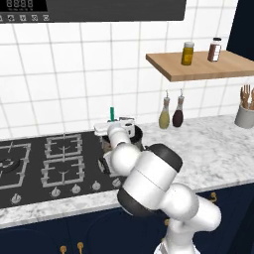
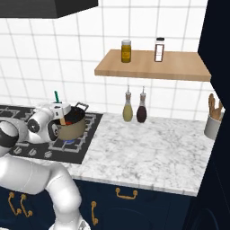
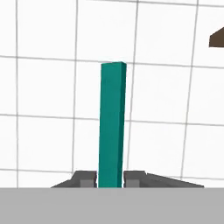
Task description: Put the tomato and eggplant in the pot. Retrieve the spatula and lightly stir the vegetables in the pot.
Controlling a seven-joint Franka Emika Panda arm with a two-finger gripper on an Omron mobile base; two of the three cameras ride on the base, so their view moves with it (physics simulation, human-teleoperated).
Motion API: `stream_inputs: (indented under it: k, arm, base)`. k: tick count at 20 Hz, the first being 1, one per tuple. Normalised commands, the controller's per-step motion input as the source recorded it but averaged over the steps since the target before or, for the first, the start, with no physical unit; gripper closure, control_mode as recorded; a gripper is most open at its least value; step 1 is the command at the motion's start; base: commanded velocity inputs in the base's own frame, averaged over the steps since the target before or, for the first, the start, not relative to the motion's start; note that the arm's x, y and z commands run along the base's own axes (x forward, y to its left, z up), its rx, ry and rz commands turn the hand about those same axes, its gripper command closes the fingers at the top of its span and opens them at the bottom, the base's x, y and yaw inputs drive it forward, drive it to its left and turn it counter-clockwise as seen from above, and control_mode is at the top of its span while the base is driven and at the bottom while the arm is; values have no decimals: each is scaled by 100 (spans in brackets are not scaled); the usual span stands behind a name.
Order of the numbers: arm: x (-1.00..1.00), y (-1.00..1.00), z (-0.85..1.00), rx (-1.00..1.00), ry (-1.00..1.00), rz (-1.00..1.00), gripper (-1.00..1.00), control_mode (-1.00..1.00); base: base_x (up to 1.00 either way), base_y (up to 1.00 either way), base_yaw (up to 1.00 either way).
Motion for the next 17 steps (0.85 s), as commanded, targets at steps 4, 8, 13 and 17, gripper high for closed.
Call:
stream_inputs:
  k: [4, 8, 13, 17]
  arm:
    - [0, -67, -33, -17, -16, 0, 100, -100]
    - [-9, -76, -2, -16, -15, -2, 100, -100]
    - [-44, -61, 3, -5, -14, -1, 100, -100]
    - [-21, -36, 0, -3, -12, 0, 100, -100]
  base:
    - [0, 0, 0]
    - [0, 0, 0]
    - [0, 0, 0]
    - [0, 0, 0]
